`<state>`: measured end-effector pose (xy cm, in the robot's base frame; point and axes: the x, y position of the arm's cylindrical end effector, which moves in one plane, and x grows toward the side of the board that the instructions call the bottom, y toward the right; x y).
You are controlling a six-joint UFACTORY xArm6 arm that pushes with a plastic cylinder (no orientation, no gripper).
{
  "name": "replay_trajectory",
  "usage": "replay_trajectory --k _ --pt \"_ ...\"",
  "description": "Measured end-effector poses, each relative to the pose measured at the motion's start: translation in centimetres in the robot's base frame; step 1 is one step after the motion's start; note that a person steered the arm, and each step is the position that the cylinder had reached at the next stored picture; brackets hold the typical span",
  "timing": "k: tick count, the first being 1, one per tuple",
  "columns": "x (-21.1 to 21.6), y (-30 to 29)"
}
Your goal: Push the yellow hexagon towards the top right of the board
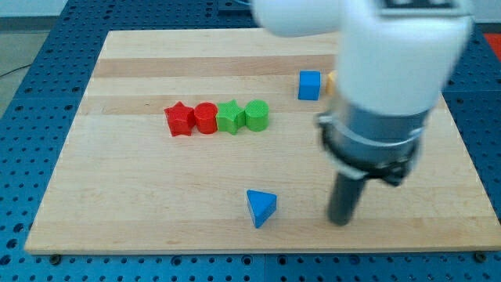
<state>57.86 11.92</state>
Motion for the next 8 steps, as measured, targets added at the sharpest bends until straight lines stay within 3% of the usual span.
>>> replay_trajectory --k 1,4,6,8 --pt "-5.2 5.2" --pt "-19.0 6.4" --pt "-19.6 3.9" --pt "-23.4 3.4"
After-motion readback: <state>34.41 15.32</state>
